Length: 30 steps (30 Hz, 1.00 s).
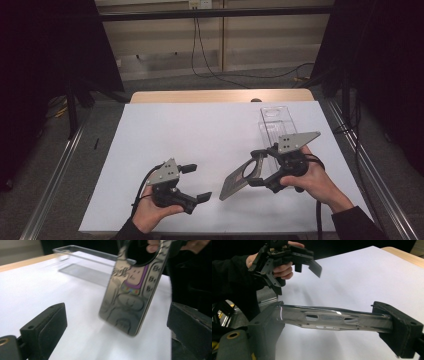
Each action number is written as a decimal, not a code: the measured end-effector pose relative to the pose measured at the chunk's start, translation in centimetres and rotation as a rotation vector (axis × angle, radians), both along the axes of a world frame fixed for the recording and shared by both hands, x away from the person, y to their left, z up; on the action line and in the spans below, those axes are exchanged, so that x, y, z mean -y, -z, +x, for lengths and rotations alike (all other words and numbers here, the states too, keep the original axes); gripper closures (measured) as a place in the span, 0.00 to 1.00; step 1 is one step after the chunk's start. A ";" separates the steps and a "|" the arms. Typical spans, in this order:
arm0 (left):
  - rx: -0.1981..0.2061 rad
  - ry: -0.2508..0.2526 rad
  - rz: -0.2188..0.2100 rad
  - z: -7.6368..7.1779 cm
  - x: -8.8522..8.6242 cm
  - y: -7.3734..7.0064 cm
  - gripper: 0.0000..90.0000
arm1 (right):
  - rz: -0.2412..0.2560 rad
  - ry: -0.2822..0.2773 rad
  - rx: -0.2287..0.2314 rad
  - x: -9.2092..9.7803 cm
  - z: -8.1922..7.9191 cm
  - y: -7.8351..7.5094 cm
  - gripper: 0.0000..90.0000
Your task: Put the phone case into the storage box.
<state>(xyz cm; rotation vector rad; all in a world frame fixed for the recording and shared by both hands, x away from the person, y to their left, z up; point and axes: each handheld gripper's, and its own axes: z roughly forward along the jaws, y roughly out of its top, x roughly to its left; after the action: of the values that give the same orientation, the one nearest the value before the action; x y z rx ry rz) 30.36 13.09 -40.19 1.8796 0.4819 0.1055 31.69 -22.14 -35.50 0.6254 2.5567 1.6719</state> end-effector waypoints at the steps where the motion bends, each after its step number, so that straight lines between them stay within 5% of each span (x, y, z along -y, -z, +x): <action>1: 0.000 -0.011 0.001 0.0 -0.3 0.1 0.03 | -0.003 0.003 -0.003 0.0 0.0 0.0 0.14; 7: 0.030 -0.103 -0.040 0.0 -2.9 0.5 0.02 | -0.008 0.045 -0.003 0.3 0.4 -0.5 0.14; 22: 0.073 -0.365 -0.016 -0.4 -6.9 2.1 0.02 | -0.025 0.184 0.018 1.8 1.0 -1.3 0.14; 28: 0.183 -0.482 -0.025 -0.8 -8.1 2.2 0.02 | -0.006 0.248 0.034 2.6 1.2 -1.8 0.14; 30: 0.190 -0.515 -0.024 -0.9 -8.3 2.7 0.02 | 0.001 0.264 0.035 2.9 1.4 -1.9 0.14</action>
<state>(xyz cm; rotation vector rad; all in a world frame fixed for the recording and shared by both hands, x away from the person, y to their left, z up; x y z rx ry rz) 29.50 21.44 -42.90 1.6634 0.8198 0.6101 33.05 -25.00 -33.60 0.8801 2.3282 1.5807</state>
